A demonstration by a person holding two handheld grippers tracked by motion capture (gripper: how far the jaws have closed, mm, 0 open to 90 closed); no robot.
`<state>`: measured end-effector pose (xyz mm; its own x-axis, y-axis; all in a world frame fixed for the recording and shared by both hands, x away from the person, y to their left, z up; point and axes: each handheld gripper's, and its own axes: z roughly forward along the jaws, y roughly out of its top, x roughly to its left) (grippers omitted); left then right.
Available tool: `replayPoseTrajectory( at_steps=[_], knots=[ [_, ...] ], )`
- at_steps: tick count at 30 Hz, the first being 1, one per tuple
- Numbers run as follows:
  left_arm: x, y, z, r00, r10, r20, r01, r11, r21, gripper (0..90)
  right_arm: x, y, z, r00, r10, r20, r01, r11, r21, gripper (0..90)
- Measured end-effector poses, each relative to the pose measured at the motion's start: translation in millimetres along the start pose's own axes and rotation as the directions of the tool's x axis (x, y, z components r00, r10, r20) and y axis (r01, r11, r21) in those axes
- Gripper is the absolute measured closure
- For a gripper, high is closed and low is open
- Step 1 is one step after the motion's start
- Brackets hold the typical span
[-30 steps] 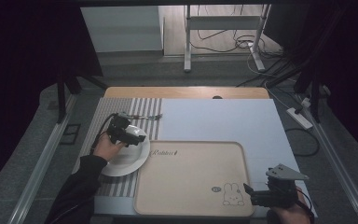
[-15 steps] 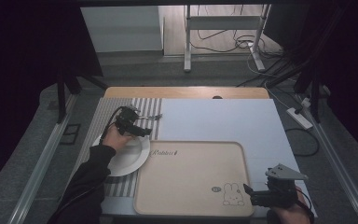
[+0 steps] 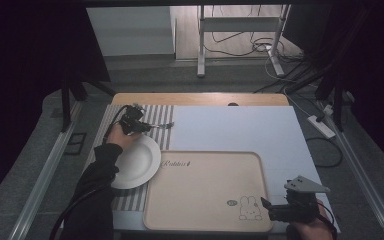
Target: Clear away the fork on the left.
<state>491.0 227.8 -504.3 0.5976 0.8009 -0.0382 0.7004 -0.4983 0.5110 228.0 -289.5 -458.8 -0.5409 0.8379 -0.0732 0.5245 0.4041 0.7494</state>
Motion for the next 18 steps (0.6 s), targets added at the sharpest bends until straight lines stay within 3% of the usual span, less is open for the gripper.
replayPoseTrajectory(
  at_steps=[13,18],
  knots=[
    [46.9,3.0,7.8,0.9938,-0.094,-0.059,0.096,0.995,0.027,88.8,0.4,0.3,0.8,0.9999,-0.006,-0.008,0.006,1.0,0.009,0.0],
    [52.2,3.4,12.6,0.9918,-0.069,-0.108,0.082,0.9895,0.119,88.8,0.3,0.1,0.8,0.9999,-0.006,-0.009,0.006,1.0,0.008,0.0]
  ],
)
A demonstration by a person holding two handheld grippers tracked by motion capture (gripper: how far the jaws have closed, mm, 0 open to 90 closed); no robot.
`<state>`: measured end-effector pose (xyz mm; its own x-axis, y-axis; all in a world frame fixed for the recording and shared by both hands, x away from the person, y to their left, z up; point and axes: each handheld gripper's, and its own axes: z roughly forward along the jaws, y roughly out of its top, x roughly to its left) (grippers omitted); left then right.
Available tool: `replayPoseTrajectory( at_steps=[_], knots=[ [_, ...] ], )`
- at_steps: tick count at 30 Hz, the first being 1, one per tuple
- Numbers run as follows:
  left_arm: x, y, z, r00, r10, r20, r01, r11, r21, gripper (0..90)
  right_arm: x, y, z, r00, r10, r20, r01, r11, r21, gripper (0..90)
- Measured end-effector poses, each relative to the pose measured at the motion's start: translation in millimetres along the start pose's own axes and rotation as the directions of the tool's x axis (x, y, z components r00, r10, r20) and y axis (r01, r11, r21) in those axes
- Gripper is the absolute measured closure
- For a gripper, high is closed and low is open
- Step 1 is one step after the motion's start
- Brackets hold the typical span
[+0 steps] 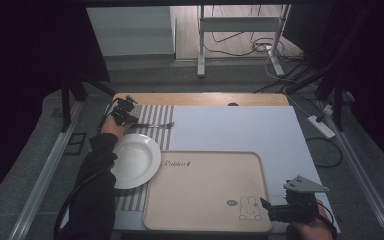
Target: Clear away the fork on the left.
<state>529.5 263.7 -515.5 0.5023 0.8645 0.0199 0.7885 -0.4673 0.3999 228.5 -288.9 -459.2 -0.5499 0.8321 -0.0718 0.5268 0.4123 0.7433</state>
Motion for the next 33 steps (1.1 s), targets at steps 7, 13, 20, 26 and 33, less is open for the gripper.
replayPoseTrajectory(
  at_steps=[7,13,20,26,33],
  knots=[
    [-3.0,-10.7,-5.6,0.9972,0.023,0.071,-0.026,0.9988,0.042,88.8,0.1,-0.1,-0.2,1.0,0.001,0.0,-0.001,1.0,0.002,0.0],
    [-6.2,-19.0,-10.8,0.9903,0.049,0.13,-0.06,0.9953,0.077,88.9,0.6,0.2,0.3,1.0,-0.003,0.0,0.003,1.0,0.001,0.0],
    [-3.7,-19.3,-12.1,0.9898,0.023,0.141,-0.029,0.9988,0.039,85.2,0.5,0.6,0.6,1.0,-0.004,-0.001,0.004,1.0,0.0,0.0],
    [-7.7,-13.5,-17.1,0.9857,0.031,0.165,-0.028,0.9994,-0.022,57.9,0.0,0.5,0.0,1.0,0.001,-0.001,-0.001,1.0,-0.001,0.0],
    [-15.6,-5.2,-10.1,0.9821,0.037,0.185,-0.034,0.9993,-0.018,21.0,0.4,0.5,-0.1,1.0,-0.001,0.0,0.001,1.0,-0.003,0.0]
  ],
)
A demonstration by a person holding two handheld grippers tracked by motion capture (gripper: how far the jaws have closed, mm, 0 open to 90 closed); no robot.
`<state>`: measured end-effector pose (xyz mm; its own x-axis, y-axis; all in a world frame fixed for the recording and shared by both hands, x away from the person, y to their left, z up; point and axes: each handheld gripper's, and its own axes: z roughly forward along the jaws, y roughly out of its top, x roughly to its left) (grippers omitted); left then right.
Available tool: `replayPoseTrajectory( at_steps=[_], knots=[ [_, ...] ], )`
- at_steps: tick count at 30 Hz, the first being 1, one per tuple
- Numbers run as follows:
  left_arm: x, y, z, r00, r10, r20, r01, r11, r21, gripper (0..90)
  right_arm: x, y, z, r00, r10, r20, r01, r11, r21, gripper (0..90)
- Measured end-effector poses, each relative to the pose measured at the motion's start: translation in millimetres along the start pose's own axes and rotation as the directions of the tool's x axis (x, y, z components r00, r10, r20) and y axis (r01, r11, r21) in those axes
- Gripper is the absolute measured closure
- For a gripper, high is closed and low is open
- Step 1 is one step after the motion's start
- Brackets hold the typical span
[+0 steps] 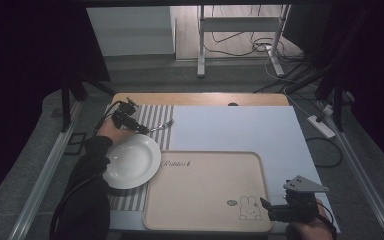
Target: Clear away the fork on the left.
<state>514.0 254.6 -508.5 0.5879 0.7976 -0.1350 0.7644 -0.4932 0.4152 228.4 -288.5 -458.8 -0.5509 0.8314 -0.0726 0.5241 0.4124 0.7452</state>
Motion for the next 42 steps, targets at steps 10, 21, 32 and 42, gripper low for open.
replayPoseTrajectory(
  at_steps=[10,21,32,42],
  knots=[
    [-5.2,8.0,16.6,0.9999,0.008,-0.008,-0.008,0.999,0.045,0.4,-0.3,-0.1,-0.2,1.0,0.0,-0.004,0.0,1.0,-0.001,0.0],
    [-11.2,8.2,15.1,0.993,0.101,-0.061,-0.097,0.9929,0.068,32.3,-0.2,-0.1,-0.1,1.0,-0.002,-0.006,0.002,1.0,0.0,0.0],
    [-16.5,5.3,10.4,0.9799,0.199,0.011,-0.199,0.9774,0.071,75.6,0.6,0.2,0.7,0.9999,-0.014,-0.007,0.014,1.0,0.01,0.0],
    [-4.3,1.1,7.0,0.9854,0.17,-0.002,-0.17,0.9846,0.04,78.0,0.5,0.2,1.0,0.9999,-0.012,-0.009,0.012,1.0,0.01,0.0]
  ],
)
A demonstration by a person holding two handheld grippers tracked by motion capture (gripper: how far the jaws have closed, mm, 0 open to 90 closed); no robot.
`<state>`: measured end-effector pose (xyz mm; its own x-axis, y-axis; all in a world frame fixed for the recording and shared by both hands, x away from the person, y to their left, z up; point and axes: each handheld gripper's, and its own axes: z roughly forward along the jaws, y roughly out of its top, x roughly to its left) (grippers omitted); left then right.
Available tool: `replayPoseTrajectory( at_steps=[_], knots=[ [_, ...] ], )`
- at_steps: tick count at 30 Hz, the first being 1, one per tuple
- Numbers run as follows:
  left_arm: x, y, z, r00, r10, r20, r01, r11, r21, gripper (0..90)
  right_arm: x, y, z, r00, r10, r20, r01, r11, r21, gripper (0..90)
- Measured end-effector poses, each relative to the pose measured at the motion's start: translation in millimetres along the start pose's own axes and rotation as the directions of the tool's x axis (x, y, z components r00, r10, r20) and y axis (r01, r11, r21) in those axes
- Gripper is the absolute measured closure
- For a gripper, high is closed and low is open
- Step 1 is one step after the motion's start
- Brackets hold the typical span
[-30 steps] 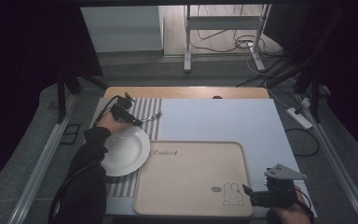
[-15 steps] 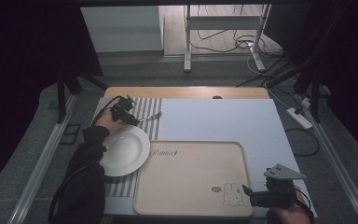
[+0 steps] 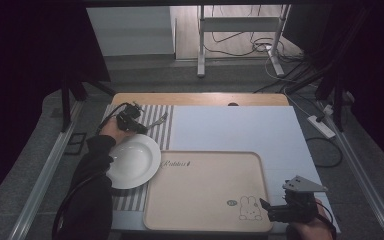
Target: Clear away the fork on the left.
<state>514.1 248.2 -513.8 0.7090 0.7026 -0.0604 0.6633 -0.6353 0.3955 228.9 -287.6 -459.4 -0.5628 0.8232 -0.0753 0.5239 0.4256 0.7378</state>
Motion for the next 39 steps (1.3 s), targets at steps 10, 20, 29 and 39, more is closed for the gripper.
replayPoseTrajectory(
  at_steps=[10,20,29,39],
  knots=[
    [17.1,-13.0,-22.7,0.997,-0.039,-0.067,0.037,0.999,-0.025,78.1,0.1,0.0,0.0,1.0,0.0,0.002,0.0,1.0,0.0,0.0],
    [21.4,-29.0,-46.0,0.9949,-0.08,-0.062,0.077,0.9963,-0.037,78.0,0.1,0.0,-0.7,1.0,0.0,-0.002,0.0,1.0,-0.005,0.0],
    [3.9,-38.2,-54.0,0.9966,-0.074,-0.036,0.073,0.9969,-0.031,78.0,0.0,-0.1,-0.8,1.0,0.0,-0.004,0.0,1.0,-0.008,0.0],
    [-22.8,-48.3,-57.5,0.9972,-0.073,-0.012,0.073,0.9968,-0.033,78.0,0.1,0.0,-0.9,1.0,0.0,-0.005,0.0,1.0,-0.008,0.0]
  ],
)
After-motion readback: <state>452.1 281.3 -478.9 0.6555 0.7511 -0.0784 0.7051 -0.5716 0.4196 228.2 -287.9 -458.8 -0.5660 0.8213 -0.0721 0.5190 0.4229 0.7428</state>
